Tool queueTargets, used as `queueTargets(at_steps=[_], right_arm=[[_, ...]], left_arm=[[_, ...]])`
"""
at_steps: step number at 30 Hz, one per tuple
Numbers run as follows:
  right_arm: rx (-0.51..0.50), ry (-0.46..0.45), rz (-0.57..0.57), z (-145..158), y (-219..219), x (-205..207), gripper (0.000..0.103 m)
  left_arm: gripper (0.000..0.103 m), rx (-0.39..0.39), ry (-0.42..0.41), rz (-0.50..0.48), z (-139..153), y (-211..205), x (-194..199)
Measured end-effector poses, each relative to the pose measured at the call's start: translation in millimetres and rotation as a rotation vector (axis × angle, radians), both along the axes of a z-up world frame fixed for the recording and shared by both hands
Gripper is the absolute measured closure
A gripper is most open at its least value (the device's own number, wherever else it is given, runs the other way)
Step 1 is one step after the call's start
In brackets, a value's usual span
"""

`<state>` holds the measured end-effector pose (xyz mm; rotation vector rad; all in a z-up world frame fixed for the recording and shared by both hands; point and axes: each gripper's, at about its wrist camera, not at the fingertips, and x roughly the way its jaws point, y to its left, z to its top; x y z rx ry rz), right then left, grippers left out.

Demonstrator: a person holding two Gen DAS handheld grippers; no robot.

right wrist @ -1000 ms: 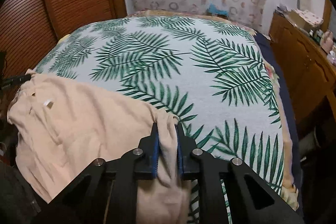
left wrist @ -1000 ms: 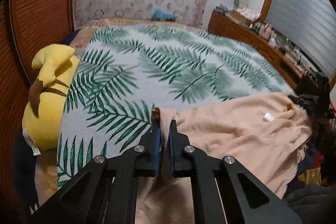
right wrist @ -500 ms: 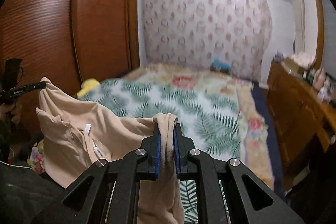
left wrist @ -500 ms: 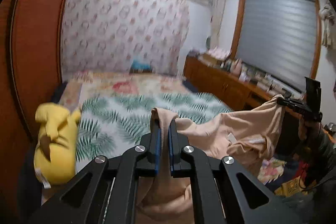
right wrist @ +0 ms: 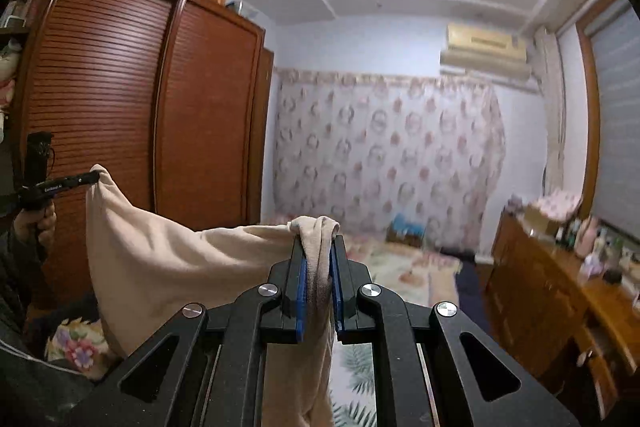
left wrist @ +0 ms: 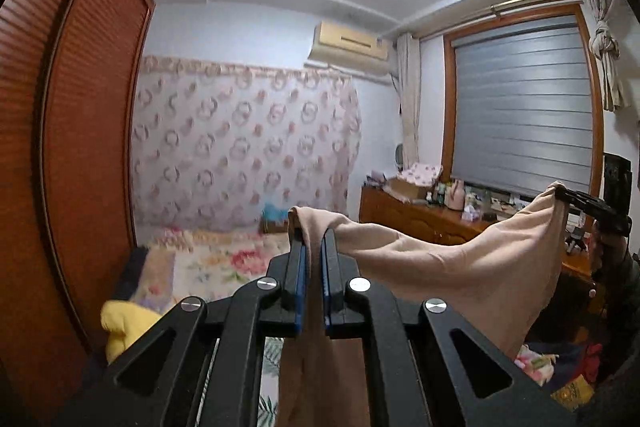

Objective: Fold small clothes
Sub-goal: 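Grasp the shirt edge with both grippers and lift it high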

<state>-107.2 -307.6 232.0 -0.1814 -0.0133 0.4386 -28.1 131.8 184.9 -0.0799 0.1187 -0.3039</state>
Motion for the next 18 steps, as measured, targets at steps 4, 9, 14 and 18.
queueTargets(at_steps=[4, 9, 14, 18], right_arm=[[-0.004, -0.042, 0.005, 12, 2, -9, 0.093], [-0.027, -0.09, 0.004, 18, 9, 3, 0.093], [-0.06, -0.057, -0.036, 7, 21, 68, 0.093], [-0.093, 0.04, -0.07, -5, 43, 140, 0.093]], left_arm=[[0.096, 0.002, -0.028, 0.02, 13, 5, 8], [0.096, 0.015, -0.04, 0.058, 27, 14, 34], [0.096, 0.029, 0.038, 0.102, 23, 24, 105], [0.096, 0.067, 0.124, 0.146, -8, 25, 171]])
